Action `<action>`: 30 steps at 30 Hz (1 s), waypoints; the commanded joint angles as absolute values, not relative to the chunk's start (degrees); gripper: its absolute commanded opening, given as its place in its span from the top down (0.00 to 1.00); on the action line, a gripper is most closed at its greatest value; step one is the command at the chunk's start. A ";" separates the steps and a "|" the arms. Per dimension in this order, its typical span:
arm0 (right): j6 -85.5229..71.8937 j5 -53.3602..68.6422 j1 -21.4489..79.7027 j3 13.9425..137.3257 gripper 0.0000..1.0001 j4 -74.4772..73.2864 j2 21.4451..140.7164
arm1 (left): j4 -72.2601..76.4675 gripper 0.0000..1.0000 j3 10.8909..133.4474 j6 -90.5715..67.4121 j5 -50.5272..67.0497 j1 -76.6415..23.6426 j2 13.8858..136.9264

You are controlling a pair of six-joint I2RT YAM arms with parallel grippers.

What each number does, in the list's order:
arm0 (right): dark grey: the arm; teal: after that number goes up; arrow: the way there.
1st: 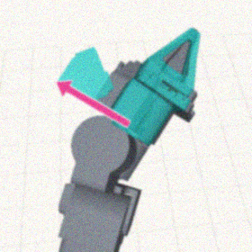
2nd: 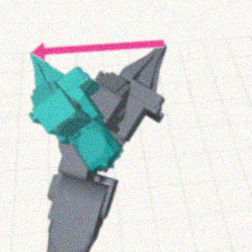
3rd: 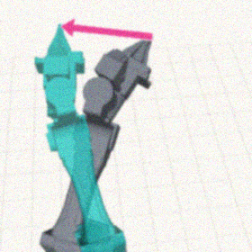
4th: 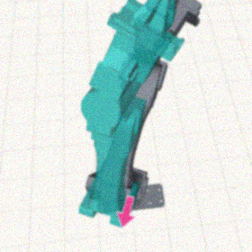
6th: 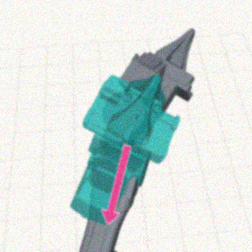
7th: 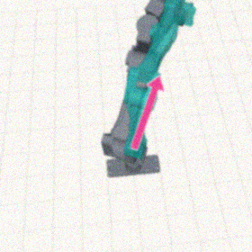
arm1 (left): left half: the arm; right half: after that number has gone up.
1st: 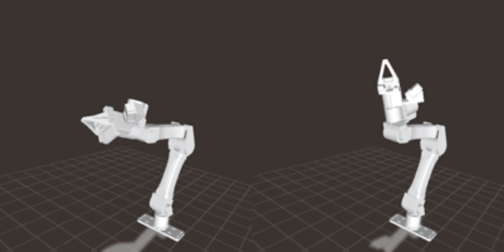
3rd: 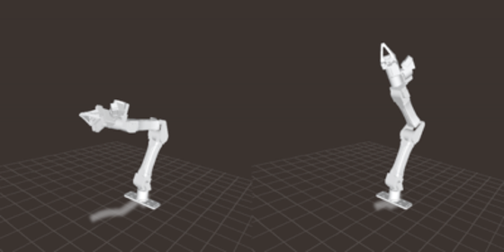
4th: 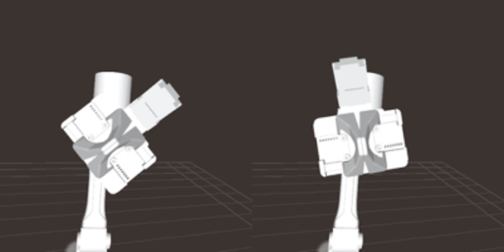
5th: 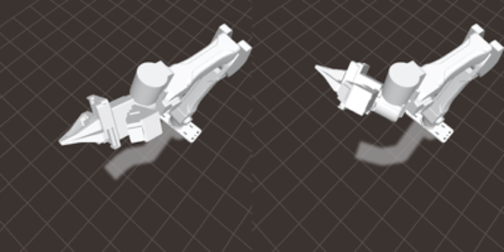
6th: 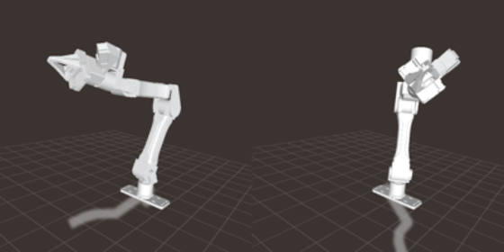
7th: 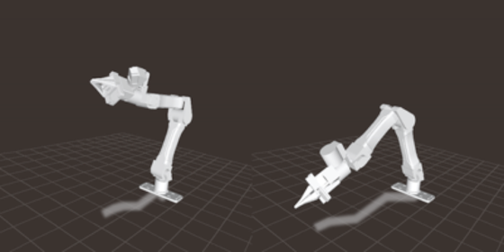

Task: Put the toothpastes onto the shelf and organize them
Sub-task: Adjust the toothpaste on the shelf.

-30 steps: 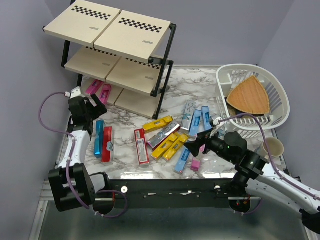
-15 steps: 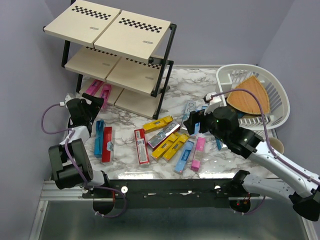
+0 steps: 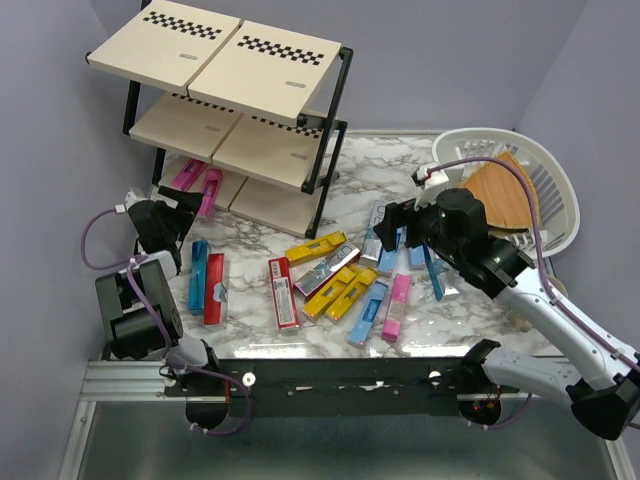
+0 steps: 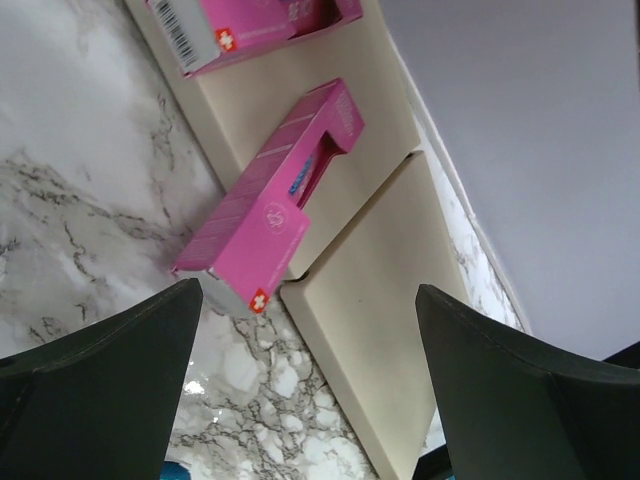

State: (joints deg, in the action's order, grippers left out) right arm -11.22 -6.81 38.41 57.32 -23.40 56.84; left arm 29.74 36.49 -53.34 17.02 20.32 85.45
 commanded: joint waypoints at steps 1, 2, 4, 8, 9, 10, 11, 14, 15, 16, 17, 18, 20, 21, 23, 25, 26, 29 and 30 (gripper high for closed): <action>-7.21 -2.21 36.13 59.85 0.00 -24.87 60.46 | 34.01 0.01 34.54 -54.05 18.99 20.74 87.45; -7.03 -1.68 35.51 60.11 0.00 -24.96 60.99 | 34.10 0.01 34.11 -54.05 18.72 20.74 87.71; -6.77 -0.53 35.07 60.73 0.00 -25.13 61.96 | 36.03 0.01 33.84 -55.01 19.33 20.74 89.20; -5.54 -0.26 34.81 60.82 0.00 -24.79 62.49 | 40.87 0.03 33.40 -58.62 20.39 20.83 92.63; -5.36 -0.26 34.80 60.73 0.00 -24.79 62.49 | 41.57 0.03 33.22 -58.80 20.13 20.74 92.98; -5.01 -0.44 34.72 60.82 0.00 -24.79 62.66 | 41.92 0.03 33.05 -58.97 19.69 20.74 93.68; -4.92 -0.44 34.63 60.73 0.00 -24.79 62.75 | 42.53 0.04 32.44 -59.15 19.43 20.66 94.13; -5.01 -0.35 34.54 60.56 0.00 -24.43 62.75 | 43.77 0.05 32.34 -59.41 20.12 20.74 96.32; -5.01 -0.44 34.45 60.47 0.00 -24.52 62.67 | 44.99 0.05 32.26 -59.68 20.39 20.74 96.94; -4.75 -0.35 34.37 60.56 0.00 -24.43 62.67 | 45.96 0.05 31.99 -59.94 20.30 20.74 97.73; -4.66 -0.44 34.45 60.47 0.00 -24.43 62.58 | 47.10 0.06 31.47 -60.46 20.22 20.74 98.17; -4.48 -0.44 34.45 60.47 0.00 -24.43 62.67 | 48.76 0.06 31.38 -61.16 20.21 20.74 98.70; -4.13 -0.70 34.37 60.56 0.00 -24.43 62.75 | 50.09 0.06 31.73 -61.43 20.65 20.74 100.36; -3.96 -0.88 34.37 60.56 0.00 -24.35 62.75 | 51.23 0.07 31.82 -62.04 20.92 20.74 100.98; -3.60 -1.14 34.37 60.82 0.00 -24.70 63.02 | 52.81 0.09 31.82 -62.66 20.83 20.74 102.83; -3.25 -1.32 34.37 60.99 0.00 -24.78 63.02 | 55.80 0.11 31.73 -64.59 21.09 20.74 104.49; -3.16 -1.32 34.37 61.00 0.00 -24.79 63.10 | 57.03 0.12 31.47 -65.21 21.09 20.74 104.85; -2.81 -1.67 34.37 61.26 0.00 -24.87 63.11 | 60.11 0.16 31.29 -66.62 20.92 20.74 105.99; -2.73 -1.58 34.45 61.35 0.00 -24.87 63.19 | 60.90 0.17 31.38 -66.80 21.00 20.74 106.17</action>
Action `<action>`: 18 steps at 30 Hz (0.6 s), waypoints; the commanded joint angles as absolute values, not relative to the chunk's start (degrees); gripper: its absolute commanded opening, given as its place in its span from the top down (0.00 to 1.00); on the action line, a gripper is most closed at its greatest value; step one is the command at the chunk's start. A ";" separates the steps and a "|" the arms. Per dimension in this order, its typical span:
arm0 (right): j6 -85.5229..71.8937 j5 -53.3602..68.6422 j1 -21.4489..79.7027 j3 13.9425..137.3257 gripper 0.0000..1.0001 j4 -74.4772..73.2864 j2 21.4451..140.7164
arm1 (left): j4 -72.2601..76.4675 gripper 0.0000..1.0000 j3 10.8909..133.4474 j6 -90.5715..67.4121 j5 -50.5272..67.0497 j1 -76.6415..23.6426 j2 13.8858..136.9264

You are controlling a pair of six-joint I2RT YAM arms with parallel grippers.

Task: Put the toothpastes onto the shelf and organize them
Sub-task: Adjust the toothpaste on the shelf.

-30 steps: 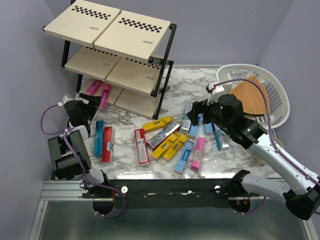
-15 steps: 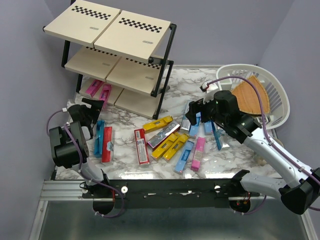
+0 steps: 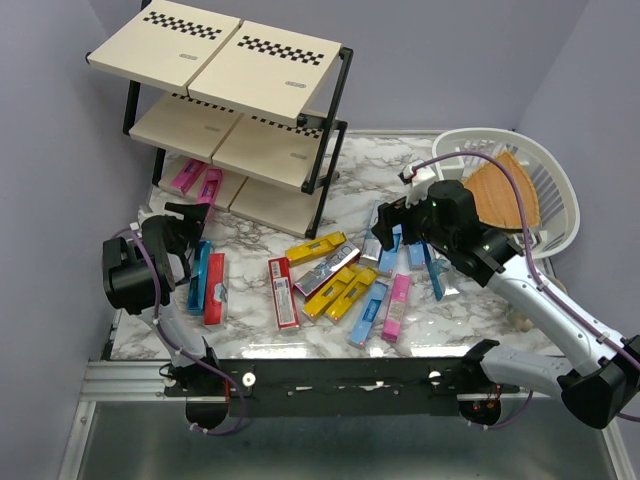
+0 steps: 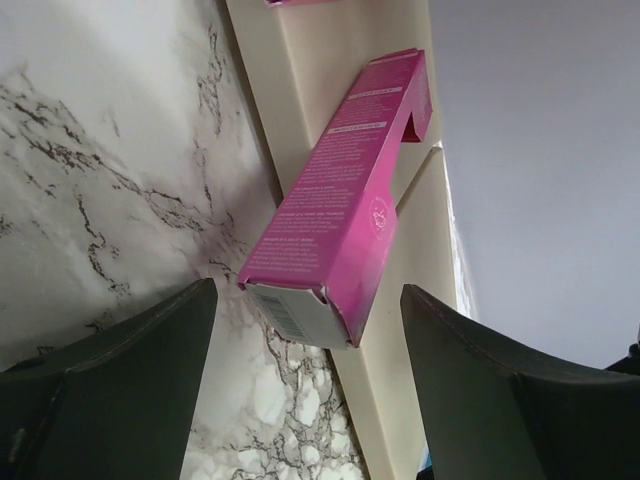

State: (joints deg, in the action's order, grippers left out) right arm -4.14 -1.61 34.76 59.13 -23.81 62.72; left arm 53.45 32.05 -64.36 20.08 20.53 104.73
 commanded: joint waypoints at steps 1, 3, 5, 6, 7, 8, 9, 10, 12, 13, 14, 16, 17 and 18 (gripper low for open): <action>-2.55 -1.76 34.37 61.35 0.00 -24.87 63.37 | 61.26 0.17 31.38 -66.88 21.18 20.74 106.61; -2.37 -1.84 34.37 61.43 0.00 -25.05 63.63 | 62.66 0.18 31.12 -67.24 20.92 20.83 106.87; -2.11 -2.02 34.37 61.61 0.00 -25.22 63.54 | 63.54 0.22 31.03 -67.85 20.66 20.92 107.49; -2.02 -2.20 34.37 61.61 0.00 -25.22 63.54 | 64.41 0.23 31.11 -68.29 20.83 21.00 107.75; -1.85 -2.28 34.37 61.52 0.00 -25.31 63.46 | 64.77 0.23 31.20 -68.64 20.83 21.18 108.36; -1.85 -2.46 34.37 61.52 0.00 -25.31 63.54 | 65.04 0.24 31.55 -69.08 21.09 21.18 108.72; -1.76 -2.63 34.45 61.44 0.00 -25.31 63.46 | 65.56 0.26 31.73 -69.60 21.44 21.18 108.98; -1.58 -2.72 34.37 61.44 0.00 -25.31 63.63 | 65.83 0.27 31.90 -69.87 21.62 21.18 109.59; -1.49 -2.72 34.37 61.52 0.00 -25.31 63.72 | 66.70 0.31 31.90 -70.31 21.45 21.18 109.69; -1.41 -2.72 34.37 61.52 0.00 -25.40 63.72 | 66.80 0.33 31.90 -70.31 21.45 21.27 109.69; -1.41 -2.72 34.45 61.61 0.01 -25.31 63.81 | 66.71 0.33 32.08 -70.31 21.36 21.27 109.69; -1.32 -2.64 34.37 61.70 0.00 -25.40 63.90 | 66.53 0.35 32.25 -70.22 21.27 21.36 109.77; -1.14 -2.81 34.37 61.87 0.00 -25.40 63.98 | 66.62 0.38 32.43 -70.22 21.27 21.36 109.95; -1.06 -2.81 34.37 61.87 0.00 -25.49 63.98 | 66.71 0.39 32.61 -70.22 21.36 21.53 110.04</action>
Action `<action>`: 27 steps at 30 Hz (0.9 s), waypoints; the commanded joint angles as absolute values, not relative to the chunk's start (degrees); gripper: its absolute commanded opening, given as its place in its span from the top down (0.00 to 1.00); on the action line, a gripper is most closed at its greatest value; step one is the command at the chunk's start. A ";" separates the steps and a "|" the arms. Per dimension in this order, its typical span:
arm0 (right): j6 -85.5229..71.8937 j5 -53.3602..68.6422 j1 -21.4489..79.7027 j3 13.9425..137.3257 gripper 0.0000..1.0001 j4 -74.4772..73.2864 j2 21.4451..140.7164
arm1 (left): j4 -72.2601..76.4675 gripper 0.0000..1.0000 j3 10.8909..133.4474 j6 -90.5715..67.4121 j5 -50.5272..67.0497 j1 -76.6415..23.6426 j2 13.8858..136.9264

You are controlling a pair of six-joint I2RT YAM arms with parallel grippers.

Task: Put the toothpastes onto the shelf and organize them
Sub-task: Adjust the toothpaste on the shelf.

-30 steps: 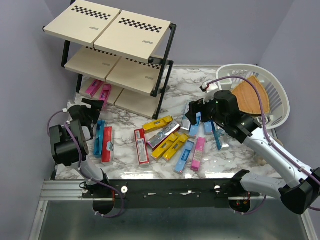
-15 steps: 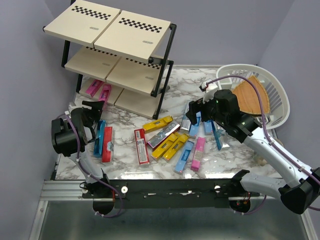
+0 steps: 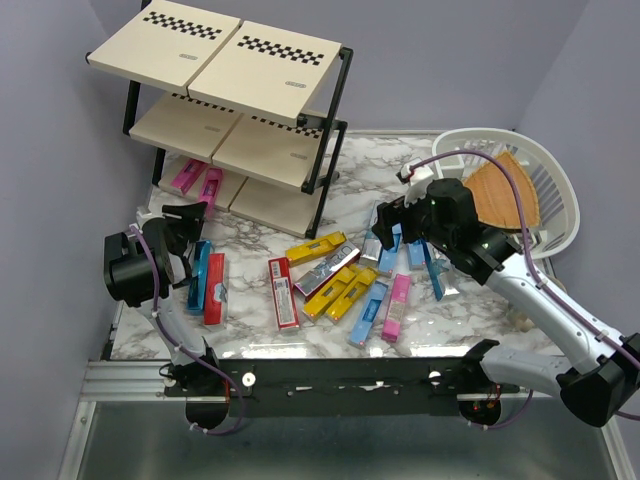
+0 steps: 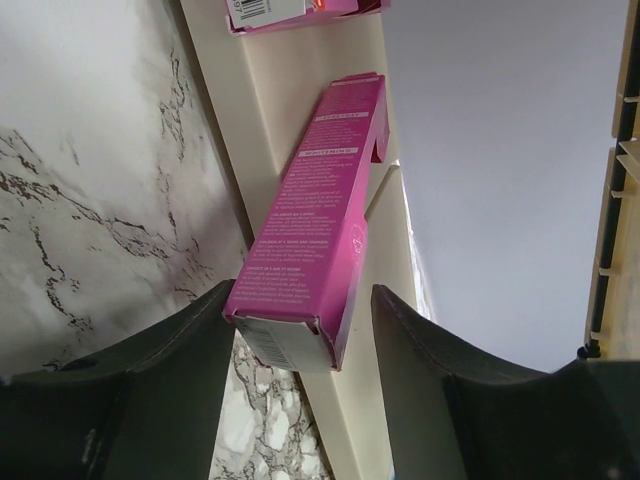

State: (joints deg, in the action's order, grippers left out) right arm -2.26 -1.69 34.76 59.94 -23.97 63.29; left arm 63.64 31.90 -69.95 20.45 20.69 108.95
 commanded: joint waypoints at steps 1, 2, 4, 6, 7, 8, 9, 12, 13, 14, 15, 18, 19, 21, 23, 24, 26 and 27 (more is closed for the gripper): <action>-0.97 -2.81 34.37 61.87 0.00 -25.49 64.07 | 66.88 0.43 32.61 -70.40 21.27 21.62 110.30; -0.88 -2.99 34.37 62.05 0.01 -25.58 64.16 | 67.23 0.44 32.69 -70.66 21.27 21.71 110.48; -0.88 -2.99 34.37 62.31 0.00 -25.66 64.25 | 67.50 0.48 33.05 -70.93 21.27 22.23 110.74; -0.70 -3.08 34.37 62.58 0.00 -25.75 64.51 | 66.98 0.49 33.92 -70.93 21.80 22.67 110.92; -0.70 -3.25 34.37 62.67 0.00 -25.84 64.51 | 66.80 0.49 34.27 -70.93 22.06 23.20 111.18; -0.62 -3.34 34.37 62.75 0.01 -25.93 64.69 | 66.54 0.49 35.06 -70.93 22.23 23.55 111.36; -0.62 -3.43 34.37 62.75 0.00 -26.01 64.77 | 65.84 0.49 35.50 -70.84 22.41 23.82 111.53; -0.53 -3.69 34.37 63.28 0.00 -26.28 65.13 | 64.26 0.49 38.05 -70.84 23.81 24.70 112.58; -0.53 -3.78 34.45 63.54 0.00 -26.37 65.30 | 63.55 0.50 39.01 -70.84 24.51 24.96 113.28; -0.53 -3.95 34.37 63.63 0.01 -26.45 65.48 | 62.85 0.50 39.98 -70.93 25.22 25.31 113.73; -0.61 -4.13 34.37 63.81 0.01 -26.54 65.57 | 60.84 0.50 41.99 -70.84 26.36 25.49 113.99; -0.61 -4.66 34.37 64.16 0.01 -26.81 66.01 | 55.49 0.49 45.78 -69.70 28.03 25.66 114.78; -0.62 -4.75 34.37 64.25 0.01 -26.89 66.18 | 53.89 0.49 46.84 -69.09 29.08 25.66 115.13; -0.53 -4.92 34.45 64.51 0.01 -26.98 66.44 | 49.25 0.48 49.20 -67.24 29.79 25.66 115.22; -0.61 -5.10 34.37 64.86 0.01 -27.07 66.71 | 47.56 0.46 50.01 -66.19 29.45 25.66 115.14; -0.53 -5.10 34.37 65.04 0.01 -27.07 66.88 | 45.98 0.45 50.62 -65.92 29.10 25.66 115.05; 1.04 -5.36 34.37 65.21 0.01 -27.07 67.06 | 44.22 0.42 51.50 -65.31 28.39 25.66 115.05; 1.05 -5.36 34.37 65.21 0.01 -27.07 67.15 | 43.16 0.41 52.20 -65.13 28.21 25.66 115.05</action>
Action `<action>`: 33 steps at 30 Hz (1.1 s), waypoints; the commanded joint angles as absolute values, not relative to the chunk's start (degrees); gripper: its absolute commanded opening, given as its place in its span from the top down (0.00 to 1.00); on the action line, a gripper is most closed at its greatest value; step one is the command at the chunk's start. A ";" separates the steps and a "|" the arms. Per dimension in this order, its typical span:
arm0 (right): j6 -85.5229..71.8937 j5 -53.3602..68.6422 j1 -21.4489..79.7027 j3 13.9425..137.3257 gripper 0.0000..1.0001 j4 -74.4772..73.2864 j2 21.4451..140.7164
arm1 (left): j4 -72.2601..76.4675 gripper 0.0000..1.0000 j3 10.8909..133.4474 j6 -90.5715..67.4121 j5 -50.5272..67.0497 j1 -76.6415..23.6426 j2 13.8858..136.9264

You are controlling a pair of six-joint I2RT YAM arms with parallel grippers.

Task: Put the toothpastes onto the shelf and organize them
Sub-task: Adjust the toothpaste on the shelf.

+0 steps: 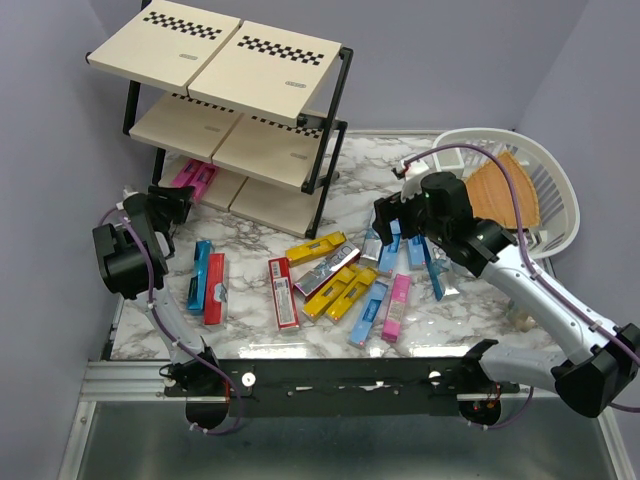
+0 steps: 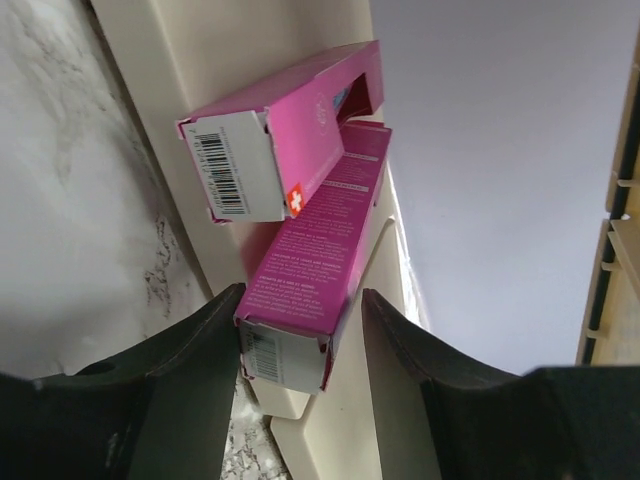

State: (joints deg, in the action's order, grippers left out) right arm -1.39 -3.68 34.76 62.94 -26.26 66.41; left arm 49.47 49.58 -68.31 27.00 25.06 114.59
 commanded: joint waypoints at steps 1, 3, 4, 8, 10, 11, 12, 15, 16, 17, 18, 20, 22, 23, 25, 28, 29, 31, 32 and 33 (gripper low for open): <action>1.14 -5.45 34.45 65.21 0.01 -27.07 67.32 | 42.46 0.40 52.64 -65.13 28.21 25.75 115.22; 1.32 -5.54 34.37 65.21 0.01 -27.07 67.50 | 40.79 0.38 53.52 -65.04 28.04 25.75 115.57; 1.41 -5.54 34.37 65.30 0.01 -27.07 67.59 | 40.17 0.37 53.70 -65.04 27.95 25.66 115.58; 1.49 -5.71 34.45 65.48 0.01 -27.16 67.76 | 38.68 0.27 53.70 -64.69 27.69 25.75 114.70; 1.58 -5.71 34.37 65.39 0.01 -27.16 67.76 | 36.83 0.24 53.70 -63.55 27.07 25.75 114.17; 1.50 -5.71 34.37 65.39 0.01 -27.25 67.76 | 36.22 0.21 53.70 -63.28 27.07 25.66 113.56; 1.58 -5.71 34.37 65.22 0.01 -27.25 67.76 | 35.25 0.20 53.61 -62.93 26.90 25.75 113.38; 1.58 -5.63 34.37 65.04 0.01 -27.25 67.50 | 34.02 0.15 52.91 -62.67 26.37 25.66 111.80; 1.58 -5.71 34.37 65.04 0.01 -27.25 67.50 | 33.58 0.15 52.65 -62.58 26.02 25.66 111.36; 1.58 -5.63 34.37 64.95 0.01 -27.25 67.41 | 33.05 0.14 52.47 -62.67 26.02 25.66 110.40; 1.50 -5.63 34.37 64.78 0.00 -27.25 67.24 | 32.52 0.14 51.77 -62.75 25.84 25.66 109.78; 1.67 -5.62 34.37 64.78 0.01 -27.33 67.24 | 31.12 0.14 51.33 -62.75 25.05 25.66 107.59; 1.76 -5.71 34.37 64.69 0.01 -27.33 67.06 | 27.87 0.13 50.71 -61.88 24.18 25.66 105.83; 1.76 -5.80 34.37 64.69 0.00 -27.42 67.06 | 26.73 0.13 50.71 -61.53 23.39 25.66 104.52; 1.85 -5.80 34.37 64.43 0.00 -27.33 66.89 | 24.61 0.13 50.71 -60.47 23.03 25.66 103.54; 1.85 -5.80 34.37 64.34 0.00 -27.33 66.88 | 24.78 0.16 50.89 -61.52 23.11 25.75 103.53; 1.93 -5.80 34.37 64.16 0.01 -27.33 66.88 | 25.39 0.18 50.89 -62.22 23.29 25.66 103.80; 1.93 -5.71 34.37 64.16 0.00 -27.33 66.80 | 26.54 0.19 51.06 -62.93 23.38 25.66 104.15; 1.93 -5.63 34.37 64.16 0.01 -27.33 66.80 | 26.46 0.20 51.41 -62.93 23.47 25.66 104.59; 1.93 -5.63 34.37 64.16 0.00 -27.33 66.80 | 26.28 0.21 52.11 -63.02 23.38 25.66 104.85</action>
